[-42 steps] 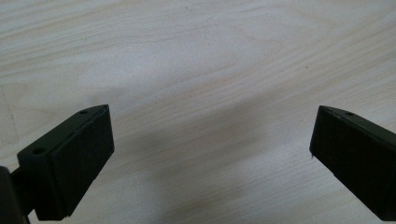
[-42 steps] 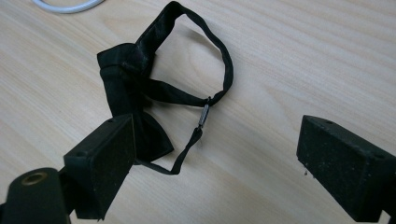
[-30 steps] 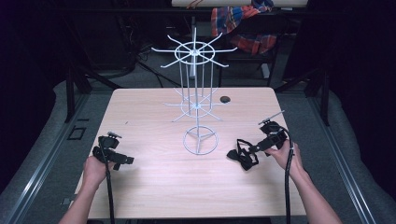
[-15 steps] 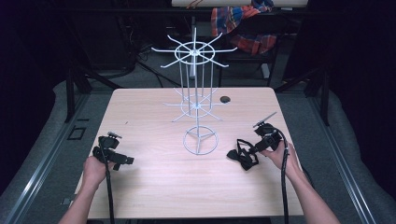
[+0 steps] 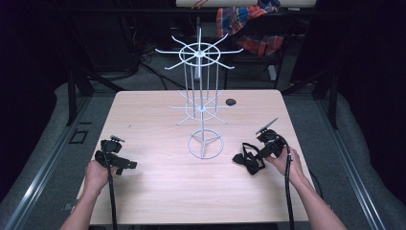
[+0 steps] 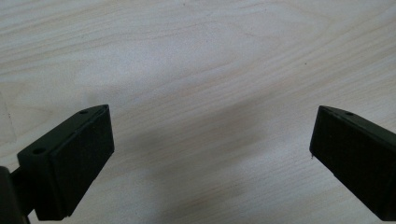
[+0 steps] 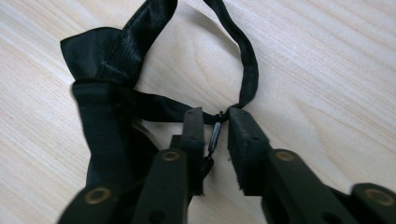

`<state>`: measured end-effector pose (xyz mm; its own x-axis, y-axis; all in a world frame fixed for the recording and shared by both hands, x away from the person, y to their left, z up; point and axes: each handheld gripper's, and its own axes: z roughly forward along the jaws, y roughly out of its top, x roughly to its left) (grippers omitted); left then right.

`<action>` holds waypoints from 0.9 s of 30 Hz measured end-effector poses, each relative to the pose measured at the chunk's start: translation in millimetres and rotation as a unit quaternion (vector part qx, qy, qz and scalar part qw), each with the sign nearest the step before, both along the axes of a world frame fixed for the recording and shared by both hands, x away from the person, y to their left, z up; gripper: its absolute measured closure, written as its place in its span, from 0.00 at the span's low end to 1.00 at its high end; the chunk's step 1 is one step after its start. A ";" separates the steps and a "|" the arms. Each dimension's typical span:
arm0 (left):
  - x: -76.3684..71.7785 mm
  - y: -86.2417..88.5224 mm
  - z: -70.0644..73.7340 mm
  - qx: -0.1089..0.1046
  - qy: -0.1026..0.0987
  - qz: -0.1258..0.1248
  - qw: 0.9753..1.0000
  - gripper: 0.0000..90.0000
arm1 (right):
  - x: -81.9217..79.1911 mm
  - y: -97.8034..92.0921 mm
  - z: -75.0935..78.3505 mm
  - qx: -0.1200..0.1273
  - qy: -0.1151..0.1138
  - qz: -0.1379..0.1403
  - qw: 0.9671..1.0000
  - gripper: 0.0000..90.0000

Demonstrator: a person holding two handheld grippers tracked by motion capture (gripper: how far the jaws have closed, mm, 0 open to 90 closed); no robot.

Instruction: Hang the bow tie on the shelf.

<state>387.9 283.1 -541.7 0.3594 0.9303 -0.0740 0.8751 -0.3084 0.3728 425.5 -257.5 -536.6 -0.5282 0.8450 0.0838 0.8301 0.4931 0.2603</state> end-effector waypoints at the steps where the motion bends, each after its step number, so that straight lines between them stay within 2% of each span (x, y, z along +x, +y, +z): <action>1: 0.0 0.0 0.0 0.000 0.000 0.000 1.000 0.00 | 0.0 0.0 0.0 0.000 0.000 0.000 1.000 0.87; 2: -0.1 0.0 -0.2 0.000 -0.001 0.001 1.000 0.00 | 0.1 0.3 -1.4 0.005 -0.003 0.003 1.000 0.89; 5: -0.2 0.5 0.0 0.001 0.000 0.001 1.000 0.00 | 0.6 0.2 -3.4 -0.017 -0.001 0.012 1.000 0.95; 10: -0.3 0.6 0.1 0.000 0.000 0.001 1.000 0.00 | -0.2 0.7 -2.3 -0.019 -0.004 0.009 1.000 0.96; 11: -0.3 0.6 0.1 0.000 0.000 0.001 1.000 0.00 | -2.2 2.0 -2.8 -0.012 -0.018 -0.003 1.000 0.97; 13: -0.4 0.7 0.1 0.000 -0.001 0.001 1.000 0.00 | -1.4 0.9 0.4 -0.018 -0.014 0.006 1.000 0.97; 14: -0.4 0.9 0.1 0.000 -0.002 0.002 1.000 0.00 | -2.7 0.9 3.4 -0.003 -0.024 0.001 1.000 0.97; 18: -0.5 0.9 0.2 0.000 -0.002 0.002 1.000 0.00 | -3.7 -0.2 11.9 -0.016 -0.039 0.008 0.999 0.97; 20: -0.5 0.8 0.2 0.000 -0.002 0.002 1.000 0.00 | -6.3 0.5 18.0 -0.007 -0.062 0.003 0.998 0.97; 21: -0.5 0.8 0.2 0.000 -0.002 0.002 1.000 0.00 | -6.5 0.3 20.5 -0.009 -0.063 0.009 0.998 0.97; 22: -0.4 0.8 0.2 0.000 -0.001 0.003 1.000 0.00 | -7.4 0.6 22.2 -0.015 -0.074 0.007 0.997 0.97; 24: -0.4 0.7 0.2 0.001 -0.001 0.003 1.000 0.00 | -8.1 0.9 23.5 -0.009 -0.080 0.007 0.997 0.97; 26: -0.3 0.7 0.3 0.001 -0.001 0.002 1.000 0.00 | -10.0 2.3 28.7 -0.011 -0.097 0.010 0.995 0.97; 27: -0.4 0.7 0.3 0.001 -0.001 0.002 1.000 0.00 | -11.0 3.3 30.1 -0.003 -0.101 0.007 0.995 0.97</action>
